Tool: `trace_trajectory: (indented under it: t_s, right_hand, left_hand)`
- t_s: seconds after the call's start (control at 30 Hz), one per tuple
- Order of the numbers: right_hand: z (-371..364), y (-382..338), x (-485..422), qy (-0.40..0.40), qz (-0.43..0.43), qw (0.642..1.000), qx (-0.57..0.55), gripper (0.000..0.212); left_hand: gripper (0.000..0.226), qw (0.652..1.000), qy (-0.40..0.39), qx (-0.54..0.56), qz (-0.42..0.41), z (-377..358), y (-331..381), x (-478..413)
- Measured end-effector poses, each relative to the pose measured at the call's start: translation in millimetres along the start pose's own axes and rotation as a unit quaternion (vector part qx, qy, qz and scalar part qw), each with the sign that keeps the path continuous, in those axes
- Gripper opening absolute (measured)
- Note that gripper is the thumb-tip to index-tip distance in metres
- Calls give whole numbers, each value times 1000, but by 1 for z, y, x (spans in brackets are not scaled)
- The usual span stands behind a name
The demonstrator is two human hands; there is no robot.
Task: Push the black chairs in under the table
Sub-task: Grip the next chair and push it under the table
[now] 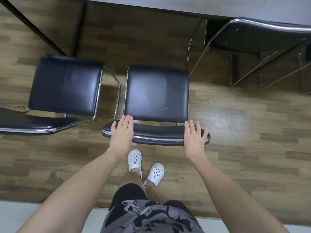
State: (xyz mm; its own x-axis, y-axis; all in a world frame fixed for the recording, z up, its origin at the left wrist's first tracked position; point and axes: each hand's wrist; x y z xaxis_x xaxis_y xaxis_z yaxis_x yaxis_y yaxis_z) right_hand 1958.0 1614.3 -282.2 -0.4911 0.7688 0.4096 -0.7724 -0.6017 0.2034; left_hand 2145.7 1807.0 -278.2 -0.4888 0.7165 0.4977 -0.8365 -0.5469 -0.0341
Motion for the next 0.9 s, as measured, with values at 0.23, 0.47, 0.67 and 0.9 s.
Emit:
trace_trajectory:
  t_s: [0.23, 0.47, 0.67, 0.9]
  right_hand:
    - [9, 0, -21, 10, 5, 1000, -7, 97]
    - [15, 2, -41, 32, 7, 999, -23, 93]
    - [28, 1, -67, 33, 17, 999, -20, 101]
    - [46, -3, -100, 30, 14, 999, -27, 99]
  left_hand:
    - [115, 1000, -2, -7, 4, 8, -3, -19]
    - [121, 1000, 0, 4, 2, 20, -2, -36]
    - [123, 1000, -4, 20, 5, 34, -5, -60]
    - [124, 1000, 13, 23, 2, 53, -12, -89]
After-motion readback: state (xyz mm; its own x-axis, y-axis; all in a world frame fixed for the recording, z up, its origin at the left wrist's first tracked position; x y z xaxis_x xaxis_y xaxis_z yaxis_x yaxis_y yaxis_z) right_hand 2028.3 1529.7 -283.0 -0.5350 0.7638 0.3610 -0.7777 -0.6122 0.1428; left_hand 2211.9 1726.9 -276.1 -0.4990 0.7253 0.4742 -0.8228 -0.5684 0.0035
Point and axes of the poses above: each hand's wrist, its own x-axis away from the middle knuckle, its own z-axis out of the back of the hand, y = z × x, and after that the axes turned 9 degrees about -z, right-handed
